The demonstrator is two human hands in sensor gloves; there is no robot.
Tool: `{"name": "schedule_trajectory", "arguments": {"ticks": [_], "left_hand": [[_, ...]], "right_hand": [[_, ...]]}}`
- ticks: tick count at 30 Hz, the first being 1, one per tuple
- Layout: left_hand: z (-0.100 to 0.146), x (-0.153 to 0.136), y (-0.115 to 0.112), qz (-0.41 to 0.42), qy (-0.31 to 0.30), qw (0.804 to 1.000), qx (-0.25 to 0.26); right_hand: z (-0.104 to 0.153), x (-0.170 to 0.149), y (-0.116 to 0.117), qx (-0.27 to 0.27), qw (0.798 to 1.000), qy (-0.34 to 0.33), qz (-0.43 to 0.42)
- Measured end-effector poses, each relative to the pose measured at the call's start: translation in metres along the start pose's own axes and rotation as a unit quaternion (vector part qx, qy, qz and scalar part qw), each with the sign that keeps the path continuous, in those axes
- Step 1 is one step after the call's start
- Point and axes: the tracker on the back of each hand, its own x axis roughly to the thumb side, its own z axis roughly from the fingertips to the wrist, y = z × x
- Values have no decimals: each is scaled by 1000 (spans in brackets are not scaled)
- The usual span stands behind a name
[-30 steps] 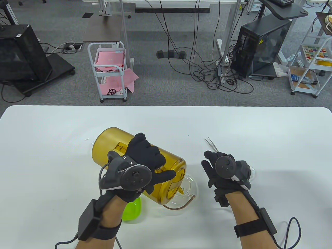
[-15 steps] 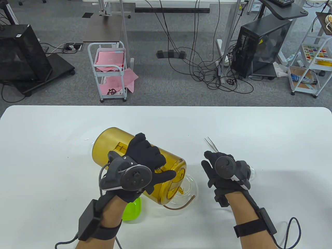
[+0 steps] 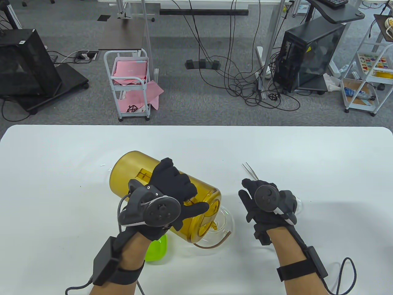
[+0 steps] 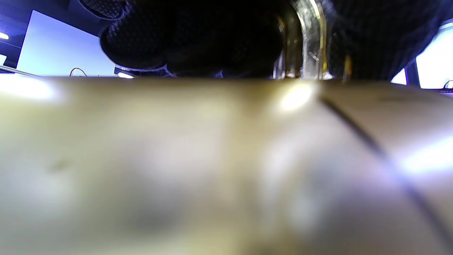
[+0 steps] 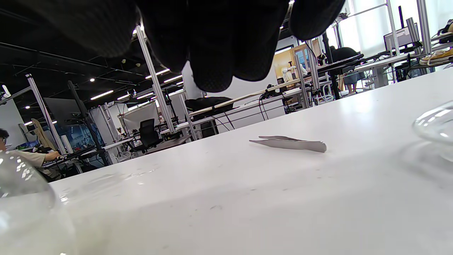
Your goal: Make chrysanthemum tea
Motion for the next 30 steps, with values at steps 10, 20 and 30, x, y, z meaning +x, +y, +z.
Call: {"name": "schedule_trajectory", "arguments": {"ticks": [10, 20, 30], "left_hand": [[0, 0, 0, -1, 0, 1000, -2], [0, 2, 0, -3, -2, 1000, -1], [1, 1, 1, -1, -1, 1000, 1]], "right_hand": [[0, -1, 1, 1, 1000, 1, 0], [0, -1, 1, 1, 1000, 1, 0], [-1, -2, 2, 1, 1000, 1, 0]]}}
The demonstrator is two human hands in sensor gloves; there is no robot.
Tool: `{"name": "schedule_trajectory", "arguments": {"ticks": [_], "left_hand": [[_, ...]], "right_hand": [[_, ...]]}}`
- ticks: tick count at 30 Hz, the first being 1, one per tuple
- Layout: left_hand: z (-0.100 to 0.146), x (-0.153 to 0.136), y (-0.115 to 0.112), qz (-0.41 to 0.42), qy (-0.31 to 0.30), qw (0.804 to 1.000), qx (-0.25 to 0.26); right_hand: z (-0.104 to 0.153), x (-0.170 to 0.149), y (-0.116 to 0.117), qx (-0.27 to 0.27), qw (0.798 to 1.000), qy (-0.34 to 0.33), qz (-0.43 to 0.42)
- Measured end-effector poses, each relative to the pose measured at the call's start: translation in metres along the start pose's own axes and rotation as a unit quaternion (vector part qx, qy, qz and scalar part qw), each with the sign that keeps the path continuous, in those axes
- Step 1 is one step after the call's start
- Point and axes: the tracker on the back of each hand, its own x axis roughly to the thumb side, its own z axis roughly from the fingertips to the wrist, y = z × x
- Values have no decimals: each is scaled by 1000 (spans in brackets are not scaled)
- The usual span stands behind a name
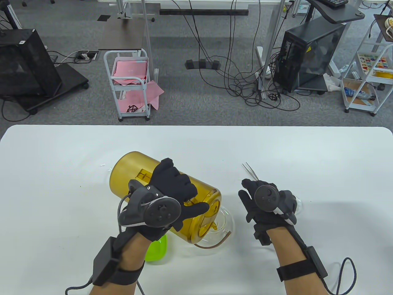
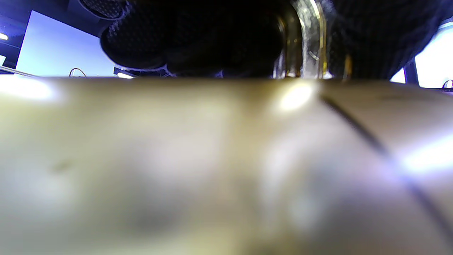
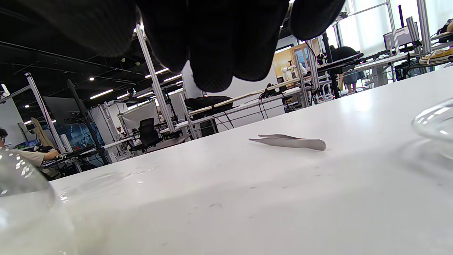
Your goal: Make chrysanthemum tea
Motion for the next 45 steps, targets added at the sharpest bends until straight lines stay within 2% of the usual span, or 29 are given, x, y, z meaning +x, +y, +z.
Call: {"name": "schedule_trajectory", "arguments": {"ticks": [45], "left_hand": [[1, 0, 2, -1, 0, 1000, 4]], "right_hand": [[-1, -2, 2, 0, 1000, 0, 2]]}}
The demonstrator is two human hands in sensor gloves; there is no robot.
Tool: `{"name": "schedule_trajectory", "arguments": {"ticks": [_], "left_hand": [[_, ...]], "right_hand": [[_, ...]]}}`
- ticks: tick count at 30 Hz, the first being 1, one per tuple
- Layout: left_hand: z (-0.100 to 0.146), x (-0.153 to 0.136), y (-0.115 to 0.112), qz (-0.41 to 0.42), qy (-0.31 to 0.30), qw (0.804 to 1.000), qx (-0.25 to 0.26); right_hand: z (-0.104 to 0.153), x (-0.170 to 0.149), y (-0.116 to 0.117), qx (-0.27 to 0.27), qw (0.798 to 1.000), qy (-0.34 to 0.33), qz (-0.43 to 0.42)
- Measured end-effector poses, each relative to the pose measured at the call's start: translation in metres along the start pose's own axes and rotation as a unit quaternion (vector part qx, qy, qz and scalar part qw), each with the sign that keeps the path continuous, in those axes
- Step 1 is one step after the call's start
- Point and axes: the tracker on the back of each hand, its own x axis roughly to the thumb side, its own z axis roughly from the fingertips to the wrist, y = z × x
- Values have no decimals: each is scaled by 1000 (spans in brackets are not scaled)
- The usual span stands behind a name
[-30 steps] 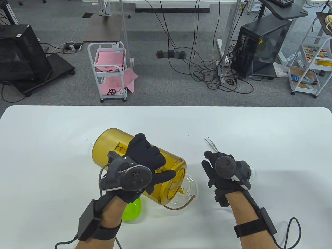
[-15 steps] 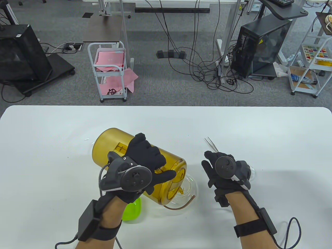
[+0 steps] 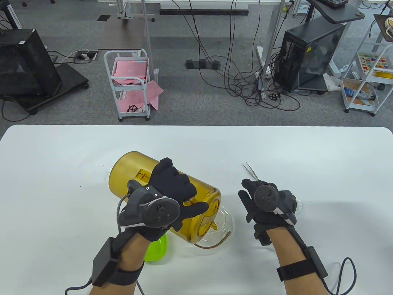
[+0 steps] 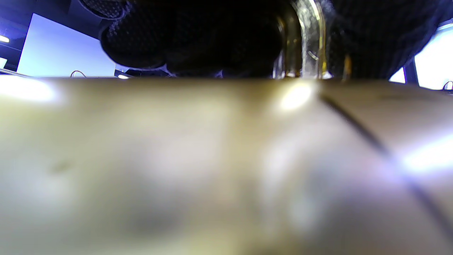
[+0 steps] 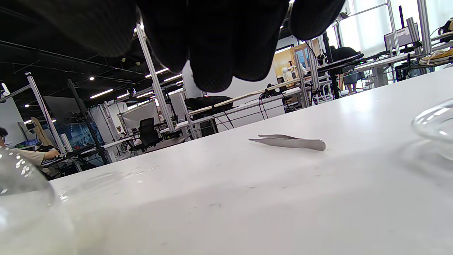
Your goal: Make chrysanthemum tea
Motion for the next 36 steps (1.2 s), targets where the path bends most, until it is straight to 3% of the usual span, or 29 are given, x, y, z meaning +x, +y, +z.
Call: {"name": "schedule_trajectory", "arguments": {"ticks": [36], "left_hand": [[-1, 5, -3, -7, -5, 1000, -4]], "right_hand": [[0, 2, 3, 5, 1000, -1, 3]]}}
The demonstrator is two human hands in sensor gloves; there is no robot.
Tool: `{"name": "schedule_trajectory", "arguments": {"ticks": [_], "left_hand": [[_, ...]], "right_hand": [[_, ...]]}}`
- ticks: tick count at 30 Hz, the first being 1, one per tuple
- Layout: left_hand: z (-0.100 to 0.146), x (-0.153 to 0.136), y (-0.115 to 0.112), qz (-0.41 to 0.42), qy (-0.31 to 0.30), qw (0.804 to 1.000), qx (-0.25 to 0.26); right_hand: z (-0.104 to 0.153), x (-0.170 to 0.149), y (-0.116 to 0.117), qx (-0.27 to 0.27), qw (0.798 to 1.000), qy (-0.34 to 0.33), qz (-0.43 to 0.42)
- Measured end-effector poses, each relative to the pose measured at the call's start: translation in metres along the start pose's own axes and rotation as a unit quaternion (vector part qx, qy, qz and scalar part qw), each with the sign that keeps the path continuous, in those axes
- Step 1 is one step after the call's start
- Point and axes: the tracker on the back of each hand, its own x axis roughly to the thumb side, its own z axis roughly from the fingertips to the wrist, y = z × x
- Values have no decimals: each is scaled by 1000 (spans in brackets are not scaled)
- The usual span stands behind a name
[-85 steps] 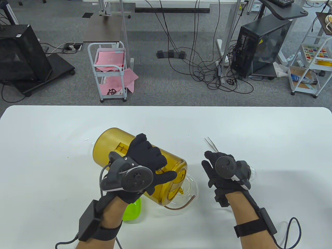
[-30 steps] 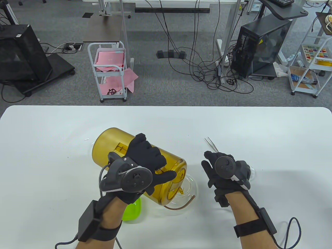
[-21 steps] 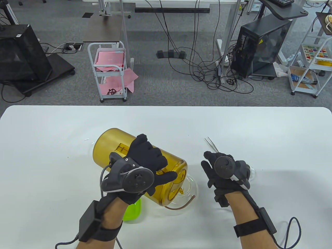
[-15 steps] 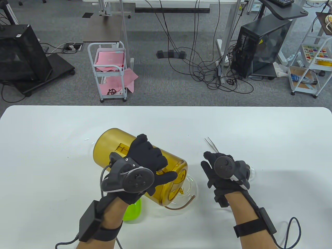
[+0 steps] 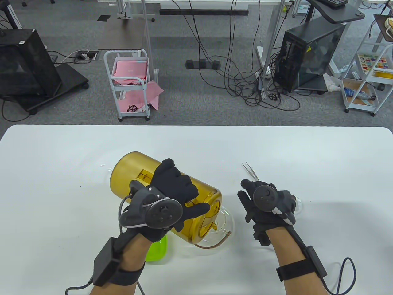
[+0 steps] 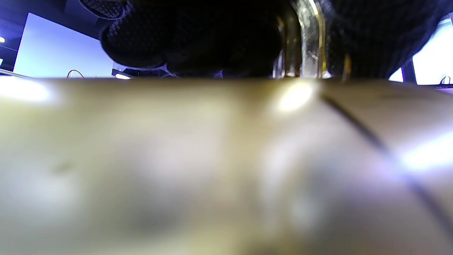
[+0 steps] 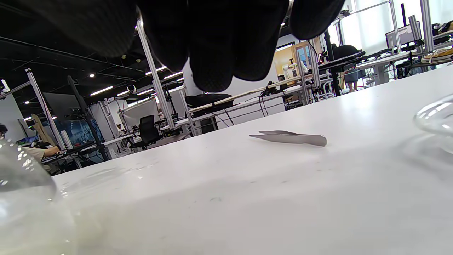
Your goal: Make chrysanthemum tea
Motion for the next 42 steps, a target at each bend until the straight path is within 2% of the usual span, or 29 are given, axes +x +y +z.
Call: {"name": "schedule_trajectory", "arguments": {"ticks": [42], "left_hand": [[-1, 0, -2, 3, -2, 1000, -3]], "right_hand": [[-2, -6, 1, -2, 1000, 4, -4]]}}
